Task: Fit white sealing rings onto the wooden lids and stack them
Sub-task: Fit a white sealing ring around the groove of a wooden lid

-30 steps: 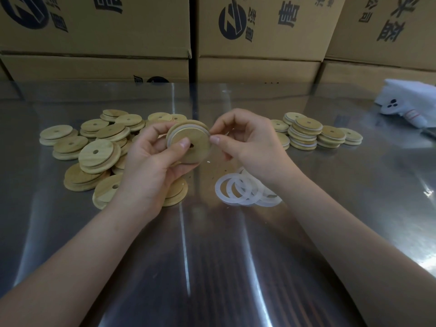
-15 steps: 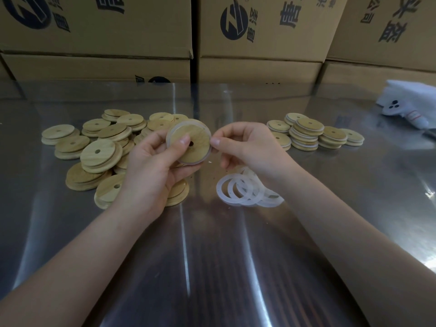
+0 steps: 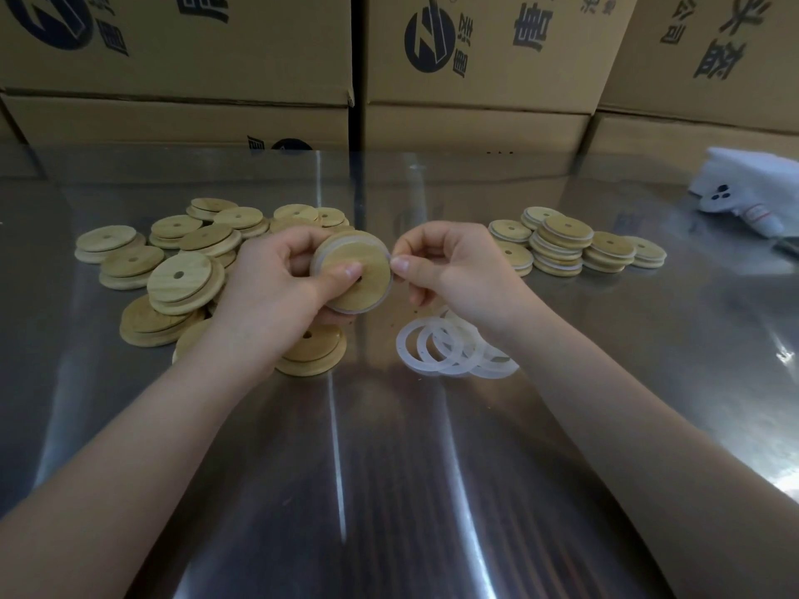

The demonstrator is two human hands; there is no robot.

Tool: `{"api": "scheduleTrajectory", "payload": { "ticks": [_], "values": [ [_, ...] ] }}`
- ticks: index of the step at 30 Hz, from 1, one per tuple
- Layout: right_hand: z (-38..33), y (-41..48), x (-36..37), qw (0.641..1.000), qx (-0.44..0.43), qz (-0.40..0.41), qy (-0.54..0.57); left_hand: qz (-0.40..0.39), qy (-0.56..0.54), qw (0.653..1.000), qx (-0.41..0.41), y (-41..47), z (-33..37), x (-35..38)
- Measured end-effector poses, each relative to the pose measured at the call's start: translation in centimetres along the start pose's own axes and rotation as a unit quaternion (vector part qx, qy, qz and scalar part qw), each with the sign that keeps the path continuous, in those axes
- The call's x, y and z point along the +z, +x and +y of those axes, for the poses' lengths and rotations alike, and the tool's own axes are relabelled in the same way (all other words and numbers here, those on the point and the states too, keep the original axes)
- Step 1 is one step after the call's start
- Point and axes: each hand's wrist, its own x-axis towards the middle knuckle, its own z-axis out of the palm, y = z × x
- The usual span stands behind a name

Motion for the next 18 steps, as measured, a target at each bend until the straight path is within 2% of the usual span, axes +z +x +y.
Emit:
{"api": "scheduleTrajectory", "payload": {
  "ticks": [9,18],
  "values": [
    [0.14,0.04,-0.22,0.998,-0.010,-0.030,-0.045,-0.026,0.116,0.992,0.028,0.16,0.07,-0.33],
    [0.20,0.14,-0.32,0.999,-0.006,-0.021,-0.048,-0.001,0.077,0.997,0.008,-0.41,-0.35,0.58]
  ]
}}
